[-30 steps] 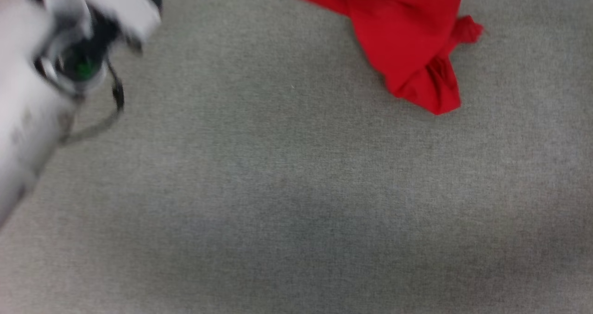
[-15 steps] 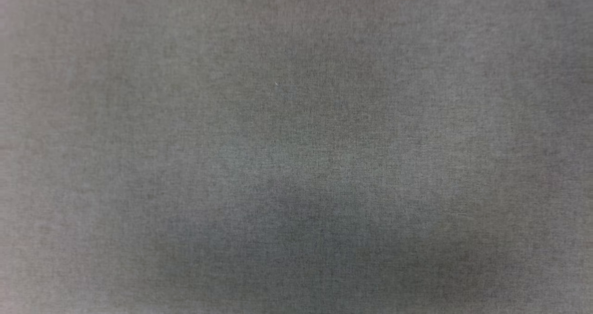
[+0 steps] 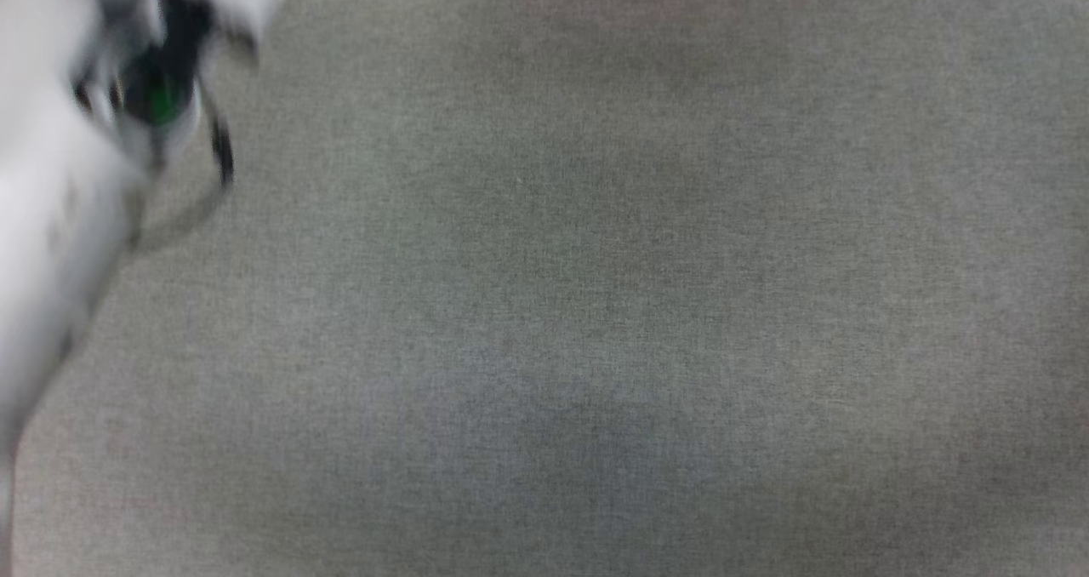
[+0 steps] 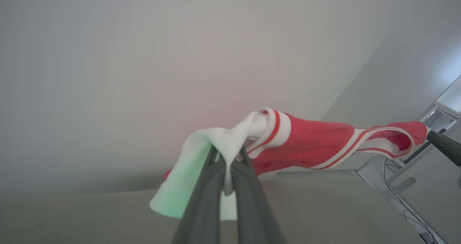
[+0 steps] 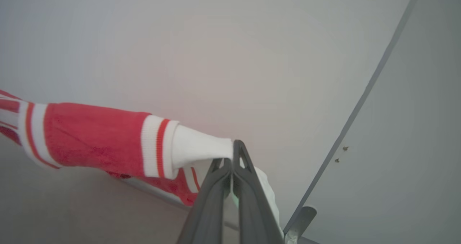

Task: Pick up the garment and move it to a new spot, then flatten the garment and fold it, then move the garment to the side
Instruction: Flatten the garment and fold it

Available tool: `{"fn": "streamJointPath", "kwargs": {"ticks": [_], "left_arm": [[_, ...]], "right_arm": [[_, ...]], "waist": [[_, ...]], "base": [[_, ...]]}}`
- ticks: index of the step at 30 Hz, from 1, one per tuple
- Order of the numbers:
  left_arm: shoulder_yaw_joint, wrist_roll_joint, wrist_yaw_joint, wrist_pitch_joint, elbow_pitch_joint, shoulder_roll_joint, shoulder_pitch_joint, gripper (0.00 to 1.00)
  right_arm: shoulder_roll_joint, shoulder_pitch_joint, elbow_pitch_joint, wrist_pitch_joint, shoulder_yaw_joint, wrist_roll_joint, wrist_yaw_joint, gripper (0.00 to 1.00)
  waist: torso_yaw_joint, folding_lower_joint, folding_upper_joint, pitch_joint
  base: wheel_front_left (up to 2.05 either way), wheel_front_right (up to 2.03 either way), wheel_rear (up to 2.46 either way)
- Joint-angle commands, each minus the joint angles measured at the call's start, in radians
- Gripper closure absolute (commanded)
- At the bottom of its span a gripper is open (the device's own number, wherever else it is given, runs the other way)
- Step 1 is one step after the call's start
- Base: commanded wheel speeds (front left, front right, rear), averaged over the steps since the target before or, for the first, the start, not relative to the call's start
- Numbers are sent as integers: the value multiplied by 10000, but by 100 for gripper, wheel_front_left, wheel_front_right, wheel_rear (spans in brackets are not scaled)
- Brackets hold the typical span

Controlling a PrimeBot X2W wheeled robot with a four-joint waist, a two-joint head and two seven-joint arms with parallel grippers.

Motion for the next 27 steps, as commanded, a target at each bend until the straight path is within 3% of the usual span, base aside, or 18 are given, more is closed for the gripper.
{"fn": "streamJointPath", "kwargs": {"ticks": [1,7,14,21,27], "left_arm": [[-96,-88,-14,-28,-402,374,649,100],[-461,-493,164,-452,-2351,1627,3515,100],[-685,-520,1031,-893,-4663,2740,6038,100],[-759,-394,1815,-1015,-6517,3646,7832,100],[-885,-129,2400,-1031,-7849,4342,8886,100]], "right_arm": [[-383,717,-497,185,99,209,-23,100],[-1412,4088,-2613,935,-202,822,-24,100],[-1729,7461,-4600,1667,-1815,672,-26,100],[-1453,10341,-6730,3700,-3588,-302,-26,100],[-425,12617,-8721,5483,-5402,-963,-25,100]], "waist": [[-42,0,0,-84],[-86,0,0,-490],[-62,0,0,-810],[-87,0,0,-1015],[-104,0,0,-1062]], "base": [[0,0,0],[0,0,0],[0,0,0],[0,0,0],[0,0,0]]}}
